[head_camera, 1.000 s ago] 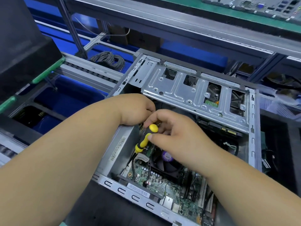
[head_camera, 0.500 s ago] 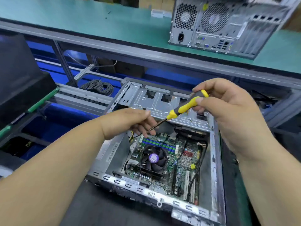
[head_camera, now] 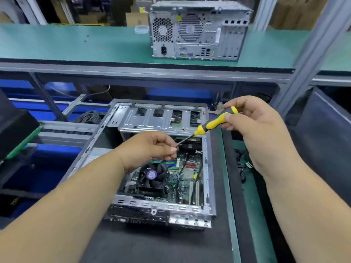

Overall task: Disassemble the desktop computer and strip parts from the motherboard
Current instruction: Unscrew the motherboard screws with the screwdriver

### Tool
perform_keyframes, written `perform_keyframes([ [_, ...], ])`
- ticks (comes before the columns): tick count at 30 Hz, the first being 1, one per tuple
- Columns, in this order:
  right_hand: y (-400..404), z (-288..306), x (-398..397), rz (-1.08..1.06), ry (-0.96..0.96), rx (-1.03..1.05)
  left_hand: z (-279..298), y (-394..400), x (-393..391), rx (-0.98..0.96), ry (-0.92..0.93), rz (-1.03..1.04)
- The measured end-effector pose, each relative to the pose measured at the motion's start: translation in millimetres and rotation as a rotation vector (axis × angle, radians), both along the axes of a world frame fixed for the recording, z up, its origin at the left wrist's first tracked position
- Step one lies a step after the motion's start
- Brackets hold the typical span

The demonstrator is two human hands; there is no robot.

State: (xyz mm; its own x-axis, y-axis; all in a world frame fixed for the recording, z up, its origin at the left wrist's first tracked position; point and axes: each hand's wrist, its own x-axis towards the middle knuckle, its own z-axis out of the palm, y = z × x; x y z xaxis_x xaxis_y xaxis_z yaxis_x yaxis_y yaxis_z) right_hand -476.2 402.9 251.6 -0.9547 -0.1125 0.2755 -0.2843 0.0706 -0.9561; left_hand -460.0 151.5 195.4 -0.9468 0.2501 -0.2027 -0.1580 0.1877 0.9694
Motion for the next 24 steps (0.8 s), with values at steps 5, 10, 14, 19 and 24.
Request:
perform_keyframes([
  [5, 39.6, -3.8, 13.5, -0.269, 0.104, 0.079, 0.8, 63.0, -3.2, -0.221, 0.116, -0.006],
  [10, 77.2, -9.6, 26.1, -0.426, 0.173, 0.252, -2.2, 149.9, 4.9, -0.513, 0.324, -0.319],
  [14, 95.0, -16.4, 31.4, -0.455, 0.149, 0.276, -15.0, 202.9, 8.0, -0.638, 0.421, -0.441],
  [19, 104.1, -21.6, 33.2, -0.443, 0.104, 0.26, -18.5, 215.7, 4.0, -0.575, 0.44, -0.431],
  [24, 92.3, -24.6, 29.4, -0.365, 0.078, 0.282, -6.9, 169.4, -6.9, -0.506, 0.465, -0.302],
])
